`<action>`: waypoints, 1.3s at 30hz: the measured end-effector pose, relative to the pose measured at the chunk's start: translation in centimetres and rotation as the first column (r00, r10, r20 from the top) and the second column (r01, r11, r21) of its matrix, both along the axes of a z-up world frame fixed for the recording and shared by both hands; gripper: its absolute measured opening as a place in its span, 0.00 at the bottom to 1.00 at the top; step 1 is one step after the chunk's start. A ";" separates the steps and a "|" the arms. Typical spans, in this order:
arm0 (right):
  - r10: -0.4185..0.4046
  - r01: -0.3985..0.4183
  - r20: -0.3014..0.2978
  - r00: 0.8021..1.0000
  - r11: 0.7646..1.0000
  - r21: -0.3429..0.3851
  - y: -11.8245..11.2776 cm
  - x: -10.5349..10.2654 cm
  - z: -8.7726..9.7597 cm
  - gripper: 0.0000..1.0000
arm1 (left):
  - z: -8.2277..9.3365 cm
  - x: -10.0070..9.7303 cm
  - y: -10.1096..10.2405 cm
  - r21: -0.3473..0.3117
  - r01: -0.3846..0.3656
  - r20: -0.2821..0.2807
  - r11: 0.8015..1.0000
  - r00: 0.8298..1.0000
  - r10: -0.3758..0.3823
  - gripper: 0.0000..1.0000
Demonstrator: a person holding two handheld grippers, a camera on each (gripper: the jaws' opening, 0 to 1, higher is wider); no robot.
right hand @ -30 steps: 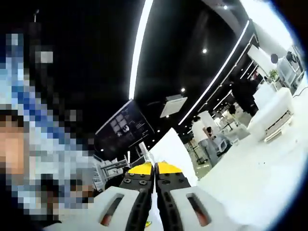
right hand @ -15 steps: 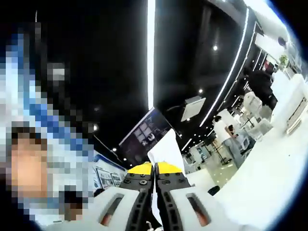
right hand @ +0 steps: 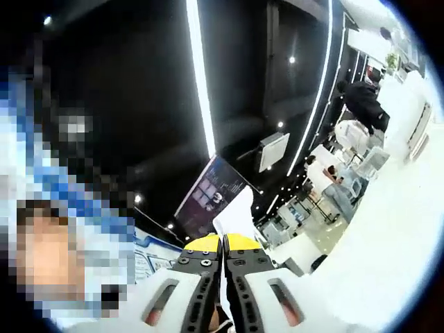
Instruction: Organize the stack of printing papers by aligning and flattening the scattered papers on the table
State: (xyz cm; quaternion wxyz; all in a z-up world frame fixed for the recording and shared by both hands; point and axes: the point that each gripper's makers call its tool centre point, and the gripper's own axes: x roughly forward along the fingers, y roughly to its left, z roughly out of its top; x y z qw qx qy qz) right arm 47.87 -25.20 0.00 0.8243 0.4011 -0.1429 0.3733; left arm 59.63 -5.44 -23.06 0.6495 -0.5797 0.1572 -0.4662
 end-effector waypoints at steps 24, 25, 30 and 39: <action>-0.156 0.194 -0.304 0.940 0.976 0.098 2.3 4.0 -17.1 0.00 | 0.0 0.2 0.2 -0.004 -0.011 0.005 1.000 1.000 0.011 0.06; -0.173 0.208 -0.298 0.939 0.974 0.091 2.1 3.9 -17.1 0.00 | 0.0 0.2 0.3 -0.006 -0.012 0.003 1.000 1.000 0.012 0.06; -0.218 0.240 -0.294 0.930 0.970 0.040 1.3 4.0 -17.7 0.00 | 0.0 0.5 0.4 -0.013 -0.013 -0.002 1.000 1.000 0.013 0.06; -0.263 0.286 -0.332 0.906 0.958 0.023 -0.3 4.0 -19.5 0.00 | 0.0 0.7 0.6 -0.020 -0.010 -0.006 1.000 1.000 0.010 0.07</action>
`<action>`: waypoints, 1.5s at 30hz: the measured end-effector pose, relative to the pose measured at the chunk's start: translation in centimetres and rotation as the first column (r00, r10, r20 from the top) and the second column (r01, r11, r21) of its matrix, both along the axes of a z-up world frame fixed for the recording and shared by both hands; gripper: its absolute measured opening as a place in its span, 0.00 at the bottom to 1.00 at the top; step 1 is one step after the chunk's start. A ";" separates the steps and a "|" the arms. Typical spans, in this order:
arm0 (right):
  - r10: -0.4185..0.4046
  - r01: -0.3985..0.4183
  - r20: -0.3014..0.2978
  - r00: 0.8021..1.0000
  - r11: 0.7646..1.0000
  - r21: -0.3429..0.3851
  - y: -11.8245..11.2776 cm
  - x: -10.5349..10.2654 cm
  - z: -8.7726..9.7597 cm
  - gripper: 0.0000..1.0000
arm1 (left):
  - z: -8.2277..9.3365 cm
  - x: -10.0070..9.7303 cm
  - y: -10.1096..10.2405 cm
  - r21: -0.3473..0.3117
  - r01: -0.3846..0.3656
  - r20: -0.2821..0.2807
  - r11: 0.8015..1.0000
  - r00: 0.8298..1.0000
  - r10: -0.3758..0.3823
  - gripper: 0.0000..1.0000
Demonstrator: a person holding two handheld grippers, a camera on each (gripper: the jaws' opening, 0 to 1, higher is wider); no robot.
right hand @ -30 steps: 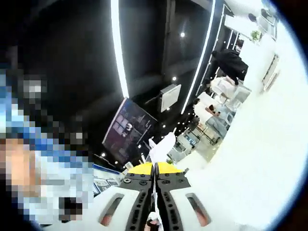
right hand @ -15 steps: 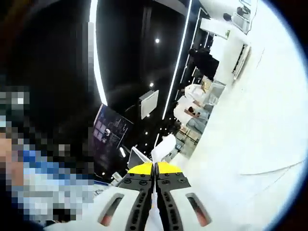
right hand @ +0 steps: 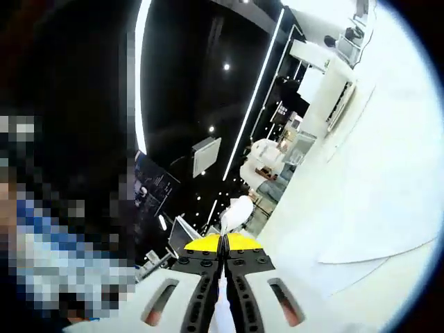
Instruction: Organize the stack of printing papers by aligning and flattening the scattered papers on the table
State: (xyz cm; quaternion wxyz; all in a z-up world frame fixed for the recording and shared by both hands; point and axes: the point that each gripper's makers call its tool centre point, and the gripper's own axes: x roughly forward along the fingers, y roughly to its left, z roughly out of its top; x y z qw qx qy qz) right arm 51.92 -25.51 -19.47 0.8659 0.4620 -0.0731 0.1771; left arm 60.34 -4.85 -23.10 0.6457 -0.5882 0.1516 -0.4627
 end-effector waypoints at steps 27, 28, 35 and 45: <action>0.076 -0.073 0.001 0.997 0.957 -0.279 7.3 -2.0 -1.4 0.00 | 0.2 0.1 0.2 -0.029 -0.005 -0.015 1.000 1.000 0.005 0.11; 0.077 -0.074 -0.003 0.997 0.954 -0.291 7.7 -2.2 -1.5 0.00 | 0.2 0.1 0.2 -0.029 -0.006 -0.014 1.000 1.000 0.005 0.11; 0.074 -0.090 -0.060 0.995 0.937 -0.338 9.9 -3.3 -2.5 0.00 | 0.3 0.1 0.2 -0.036 -0.010 -0.014 0.999 1.000 0.009 0.12; 0.094 -0.105 -0.048 0.994 0.853 -0.511 12.3 -4.2 -3.5 0.00 | 0.2 0.1 0.1 -0.027 -0.018 -0.011 0.999 1.000 0.017 0.10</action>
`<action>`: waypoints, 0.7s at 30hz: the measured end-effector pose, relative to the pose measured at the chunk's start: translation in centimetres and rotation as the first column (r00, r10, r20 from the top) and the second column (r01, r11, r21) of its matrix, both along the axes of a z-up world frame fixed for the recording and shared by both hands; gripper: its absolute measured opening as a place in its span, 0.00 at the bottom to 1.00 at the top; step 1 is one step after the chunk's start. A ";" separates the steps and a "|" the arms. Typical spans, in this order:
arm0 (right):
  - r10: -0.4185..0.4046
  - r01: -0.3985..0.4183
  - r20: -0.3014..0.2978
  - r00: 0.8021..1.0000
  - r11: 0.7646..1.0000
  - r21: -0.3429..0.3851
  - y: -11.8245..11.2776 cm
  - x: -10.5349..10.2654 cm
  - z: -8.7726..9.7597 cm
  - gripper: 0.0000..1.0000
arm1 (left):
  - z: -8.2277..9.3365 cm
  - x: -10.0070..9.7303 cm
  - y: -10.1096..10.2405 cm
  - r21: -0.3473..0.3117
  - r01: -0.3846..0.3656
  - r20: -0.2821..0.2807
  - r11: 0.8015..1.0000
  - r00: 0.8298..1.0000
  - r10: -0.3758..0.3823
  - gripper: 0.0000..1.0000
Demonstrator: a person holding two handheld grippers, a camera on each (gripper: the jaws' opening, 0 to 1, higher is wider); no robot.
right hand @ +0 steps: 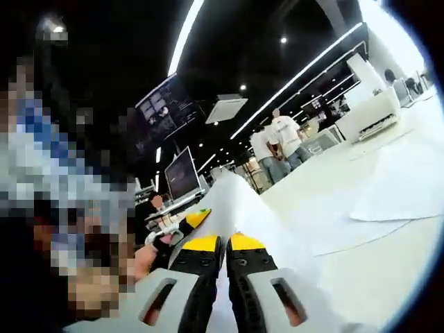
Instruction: Organize the stack of printing papers by aligning and flattening the scattered papers on the table
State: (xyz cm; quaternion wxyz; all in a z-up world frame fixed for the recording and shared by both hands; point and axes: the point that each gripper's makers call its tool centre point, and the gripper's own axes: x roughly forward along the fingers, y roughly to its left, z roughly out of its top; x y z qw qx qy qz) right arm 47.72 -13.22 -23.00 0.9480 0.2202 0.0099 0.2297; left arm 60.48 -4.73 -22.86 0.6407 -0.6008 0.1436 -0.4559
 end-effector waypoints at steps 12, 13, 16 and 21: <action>0.039 -0.039 -0.008 0.999 0.999 -0.016 0.2 -0.3 -0.2 0.01 | 0.0 -0.2 0.0 0.026 -0.006 0.026 1.000 1.000 0.005 0.06; 0.041 -0.041 -0.009 0.999 0.999 -0.020 0.2 -0.4 -0.3 0.02 | 0.0 -0.2 0.0 0.028 -0.007 0.030 1.000 1.000 0.007 0.06; 0.032 -0.033 -0.005 0.999 0.999 -0.037 -0.1 -0.3 -0.3 0.11 | 0.0 -0.2 0.0 0.037 -0.018 0.044 0.999 0.999 0.017 0.06; 0.054 -0.056 -0.041 0.998 0.997 -0.045 -0.1 -0.5 -0.9 0.22 | 0.0 0.0 0.2 0.036 -0.028 0.042 0.999 0.999 0.027 0.06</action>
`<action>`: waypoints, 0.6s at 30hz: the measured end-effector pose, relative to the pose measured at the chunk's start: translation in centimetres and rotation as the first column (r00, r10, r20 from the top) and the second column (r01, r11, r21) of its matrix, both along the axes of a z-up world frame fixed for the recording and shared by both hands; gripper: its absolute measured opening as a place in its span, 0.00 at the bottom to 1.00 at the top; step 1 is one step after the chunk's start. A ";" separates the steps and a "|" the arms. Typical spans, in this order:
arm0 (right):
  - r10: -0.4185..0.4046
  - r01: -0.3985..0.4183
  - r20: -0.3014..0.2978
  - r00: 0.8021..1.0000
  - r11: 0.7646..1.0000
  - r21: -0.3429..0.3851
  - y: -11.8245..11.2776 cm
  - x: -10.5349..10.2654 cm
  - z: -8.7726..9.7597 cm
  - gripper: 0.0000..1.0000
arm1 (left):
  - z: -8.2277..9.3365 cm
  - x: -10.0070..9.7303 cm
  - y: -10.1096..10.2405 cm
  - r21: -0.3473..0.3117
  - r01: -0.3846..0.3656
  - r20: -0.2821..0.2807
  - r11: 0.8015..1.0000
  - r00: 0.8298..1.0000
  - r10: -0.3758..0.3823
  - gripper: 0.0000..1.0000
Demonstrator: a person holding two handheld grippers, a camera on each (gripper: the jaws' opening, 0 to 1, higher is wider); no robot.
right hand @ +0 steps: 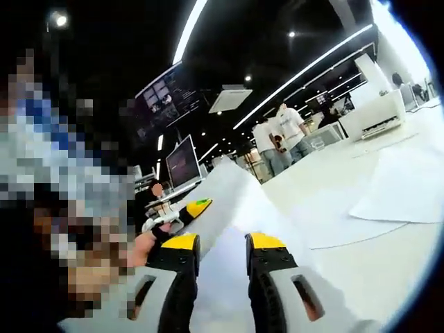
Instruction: Organize the stack of printing papers by aligning and flattening the scattered papers on the table
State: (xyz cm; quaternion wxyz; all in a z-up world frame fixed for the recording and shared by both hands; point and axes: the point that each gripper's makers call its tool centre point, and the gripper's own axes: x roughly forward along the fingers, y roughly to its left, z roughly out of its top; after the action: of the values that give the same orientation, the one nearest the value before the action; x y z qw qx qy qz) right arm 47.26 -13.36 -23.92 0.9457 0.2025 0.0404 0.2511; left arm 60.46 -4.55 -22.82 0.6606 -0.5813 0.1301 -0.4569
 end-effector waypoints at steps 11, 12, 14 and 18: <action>-0.043 0.043 -0.022 0.999 0.999 -0.006 -1.1 -0.1 -0.4 0.30 | 0.0 0.0 0.0 0.001 0.000 0.000 1.000 1.000 0.000 0.06; -0.062 0.062 -0.029 0.998 0.998 -0.020 -1.5 -0.1 -0.6 0.33 | 0.0 0.0 0.0 0.001 0.002 0.000 1.000 1.000 -0.002 0.06; -0.075 0.074 -0.033 0.997 0.997 -0.024 -1.8 -0.1 -0.8 0.38 | 0.0 0.0 0.0 0.001 0.002 0.002 1.000 1.000 -0.002 0.06; -0.060 0.060 -0.048 0.997 0.998 0.001 -2.0 0.1 -0.9 0.47 | 0.0 0.0 0.0 0.000 0.002 0.003 1.000 1.000 -0.002 0.06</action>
State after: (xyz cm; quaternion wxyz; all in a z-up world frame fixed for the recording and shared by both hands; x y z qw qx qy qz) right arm 47.32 -15.33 -24.79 0.9513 0.2108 0.0567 0.2176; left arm 60.43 -4.57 -22.83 0.6604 -0.5804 0.1296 -0.4585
